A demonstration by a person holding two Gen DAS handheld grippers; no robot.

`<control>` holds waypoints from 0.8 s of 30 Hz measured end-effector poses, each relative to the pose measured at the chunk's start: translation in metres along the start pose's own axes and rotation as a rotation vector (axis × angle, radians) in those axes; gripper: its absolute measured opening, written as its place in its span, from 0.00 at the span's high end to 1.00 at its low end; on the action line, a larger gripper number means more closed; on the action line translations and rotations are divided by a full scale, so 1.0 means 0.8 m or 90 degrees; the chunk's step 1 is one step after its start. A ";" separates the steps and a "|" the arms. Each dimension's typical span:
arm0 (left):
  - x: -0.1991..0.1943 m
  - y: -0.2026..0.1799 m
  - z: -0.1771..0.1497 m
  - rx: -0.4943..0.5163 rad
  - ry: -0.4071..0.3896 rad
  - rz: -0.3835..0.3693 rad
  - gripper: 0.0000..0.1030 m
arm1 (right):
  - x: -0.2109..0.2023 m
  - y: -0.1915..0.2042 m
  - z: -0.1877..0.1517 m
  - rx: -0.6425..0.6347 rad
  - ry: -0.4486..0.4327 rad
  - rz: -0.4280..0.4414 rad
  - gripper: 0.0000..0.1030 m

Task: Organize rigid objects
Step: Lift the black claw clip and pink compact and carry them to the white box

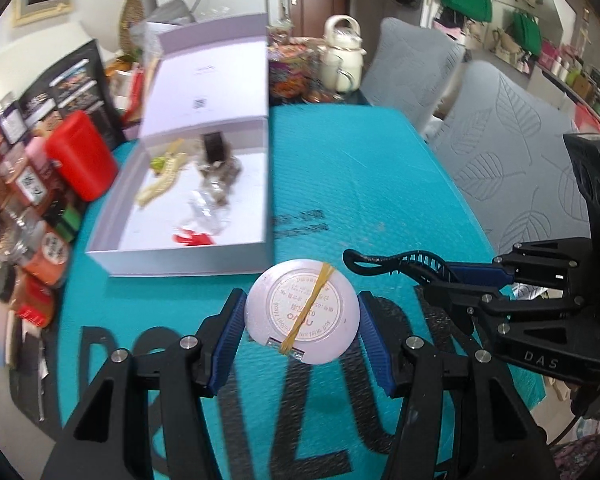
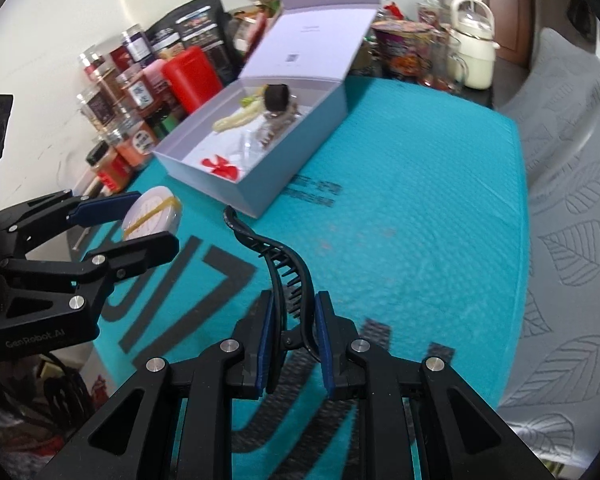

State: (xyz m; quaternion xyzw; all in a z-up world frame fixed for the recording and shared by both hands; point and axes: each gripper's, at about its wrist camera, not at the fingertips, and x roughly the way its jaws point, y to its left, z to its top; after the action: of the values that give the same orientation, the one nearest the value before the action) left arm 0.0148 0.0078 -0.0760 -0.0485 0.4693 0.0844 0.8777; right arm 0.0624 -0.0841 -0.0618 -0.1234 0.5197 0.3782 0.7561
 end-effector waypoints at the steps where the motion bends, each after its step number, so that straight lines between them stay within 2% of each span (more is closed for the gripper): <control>1: -0.006 0.005 0.000 -0.003 -0.004 0.003 0.46 | -0.002 0.009 0.003 -0.007 -0.002 0.003 0.80; 13: -0.057 0.061 -0.012 -0.055 -0.030 0.035 0.46 | -0.014 0.081 0.026 -0.051 -0.015 0.034 0.80; 24: -0.070 0.101 0.014 -0.040 -0.060 0.036 0.46 | -0.013 0.118 0.055 -0.047 -0.032 0.035 0.80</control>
State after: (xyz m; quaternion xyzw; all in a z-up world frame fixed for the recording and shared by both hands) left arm -0.0225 0.0832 -0.0234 -0.0583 0.4258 0.1262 0.8941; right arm 0.0253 0.0011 -0.0145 -0.1274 0.4897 0.4203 0.7532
